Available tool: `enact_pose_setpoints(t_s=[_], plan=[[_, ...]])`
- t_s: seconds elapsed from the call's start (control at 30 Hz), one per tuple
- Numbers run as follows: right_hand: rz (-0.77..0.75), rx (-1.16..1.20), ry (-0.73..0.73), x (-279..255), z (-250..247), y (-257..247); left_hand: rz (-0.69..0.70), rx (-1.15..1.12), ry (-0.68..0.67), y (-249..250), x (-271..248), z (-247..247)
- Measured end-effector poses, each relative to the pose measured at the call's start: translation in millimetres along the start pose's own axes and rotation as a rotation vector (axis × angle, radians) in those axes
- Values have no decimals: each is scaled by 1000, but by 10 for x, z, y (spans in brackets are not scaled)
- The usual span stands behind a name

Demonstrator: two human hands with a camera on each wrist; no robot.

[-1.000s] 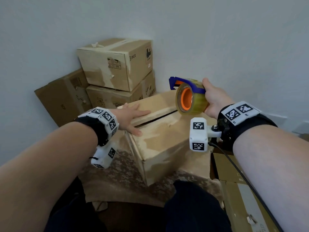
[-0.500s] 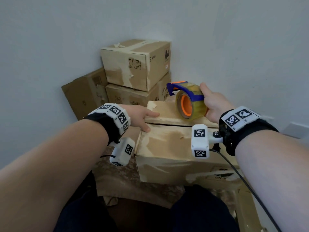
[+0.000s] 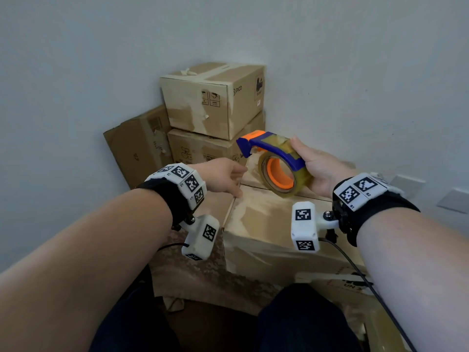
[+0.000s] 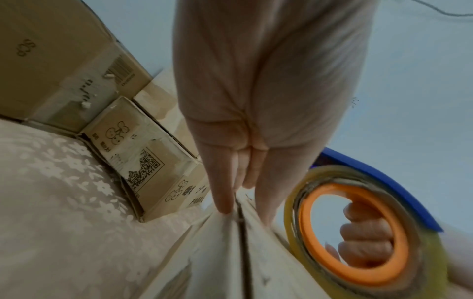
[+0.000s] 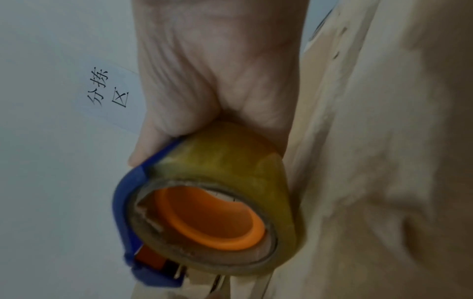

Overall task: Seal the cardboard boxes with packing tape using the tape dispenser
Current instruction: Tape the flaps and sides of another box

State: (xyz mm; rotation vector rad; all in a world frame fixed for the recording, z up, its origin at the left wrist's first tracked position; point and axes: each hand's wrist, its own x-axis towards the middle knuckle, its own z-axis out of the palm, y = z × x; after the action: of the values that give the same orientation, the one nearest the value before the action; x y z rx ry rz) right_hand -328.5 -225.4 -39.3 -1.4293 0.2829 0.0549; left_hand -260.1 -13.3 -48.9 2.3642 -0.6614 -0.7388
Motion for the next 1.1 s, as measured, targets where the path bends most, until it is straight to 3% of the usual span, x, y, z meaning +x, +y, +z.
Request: enact_pose_setpoints(t_s=[0.17, 0.3, 0.5, 0.6, 0.7, 1.1], plan=[[1, -29, -74, -53, -96, 11, -141, -747, 284, 65, -53, -16], [-10, -75, -120, -124, -105, -14, -215, -1102, 272, 142, -74, -53], [8, -130, -115, -210, -94, -63, -246, -1109, 346, 239, -134, -18], [7, -156, -79, -230, -102, -99, -279, -998, 356, 209, -124, 0], [2, -291, -80, -234, -99, -158, -317, -874, 378, 158, -126, 30], [-28, -612, 26, -206, 39, -301, -319, -757, 473, 11, -131, 30]])
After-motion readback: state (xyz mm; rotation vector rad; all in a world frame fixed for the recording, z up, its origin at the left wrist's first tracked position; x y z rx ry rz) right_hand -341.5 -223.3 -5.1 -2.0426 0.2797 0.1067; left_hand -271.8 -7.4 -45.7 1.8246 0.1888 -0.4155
